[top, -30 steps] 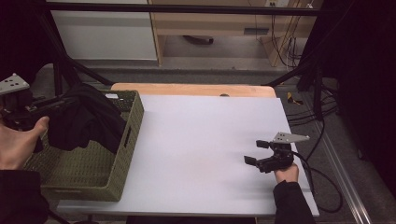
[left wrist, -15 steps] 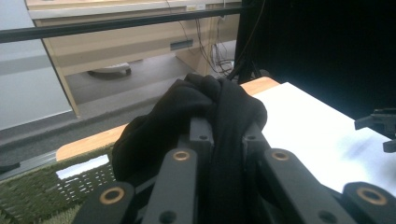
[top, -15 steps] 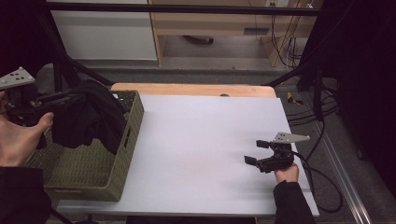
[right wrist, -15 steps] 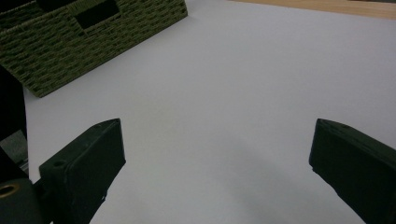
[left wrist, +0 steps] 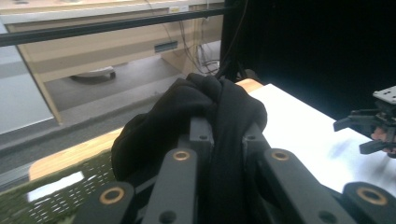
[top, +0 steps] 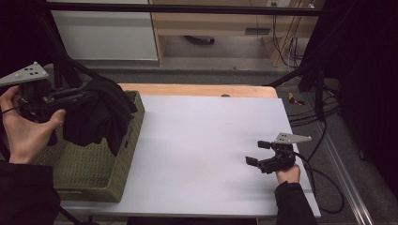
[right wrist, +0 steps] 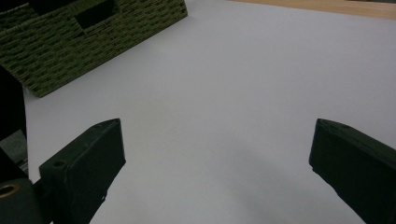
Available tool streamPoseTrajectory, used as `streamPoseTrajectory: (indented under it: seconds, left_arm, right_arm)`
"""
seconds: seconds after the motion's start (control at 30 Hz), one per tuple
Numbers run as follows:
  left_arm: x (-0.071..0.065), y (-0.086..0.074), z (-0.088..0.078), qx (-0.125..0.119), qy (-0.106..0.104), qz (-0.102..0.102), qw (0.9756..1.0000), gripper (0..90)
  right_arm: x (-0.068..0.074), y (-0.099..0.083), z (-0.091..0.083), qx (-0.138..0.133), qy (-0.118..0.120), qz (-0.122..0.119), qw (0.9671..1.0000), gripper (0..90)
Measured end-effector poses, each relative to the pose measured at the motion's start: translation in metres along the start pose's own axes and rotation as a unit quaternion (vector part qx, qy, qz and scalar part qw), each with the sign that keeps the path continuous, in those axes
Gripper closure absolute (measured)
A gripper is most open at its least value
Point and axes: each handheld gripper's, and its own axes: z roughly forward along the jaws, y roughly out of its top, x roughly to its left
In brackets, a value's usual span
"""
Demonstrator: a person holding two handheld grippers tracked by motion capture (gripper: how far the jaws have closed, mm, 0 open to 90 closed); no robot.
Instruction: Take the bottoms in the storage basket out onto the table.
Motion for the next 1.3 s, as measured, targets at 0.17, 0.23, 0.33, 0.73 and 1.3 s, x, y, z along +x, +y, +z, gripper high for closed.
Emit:
streamPoseTrajectory:
  seconds: [0.17, 0.23, 0.33, 0.73, 1.3]
  left_arm:
    - [-0.008, 0.005, 0.008, -0.003, -0.012, 0.004, 0.9999, 80.4]
    - [-0.011, 0.006, 0.011, -0.002, -0.017, 0.006, 0.9998, 80.4]
    - [-0.015, 0.008, 0.016, 0.0, -0.023, 0.008, 0.9997, 80.5]
    - [-0.029, 0.012, 0.033, 0.002, -0.045, 0.01, 0.9989, 80.5]
    - [-0.054, 0.027, 0.048, 0.0, -0.071, 0.025, 0.9972, 80.8]
  right_arm:
    - [0.0, 0.0, 0.0, -0.001, 0.001, 0.0, 1.0, 4.0]
    - [0.0, 0.0, 0.0, -0.001, 0.001, -0.001, 1.0, 4.0]
    - [0.0, 0.0, 0.0, -0.001, 0.001, -0.002, 1.0, 4.0]
    - [0.0, 0.0, 0.0, -0.001, 0.001, -0.001, 1.0, 4.0]
    - [0.0, 0.0, 0.0, 0.0, 0.002, -0.001, 1.0, 4.0]
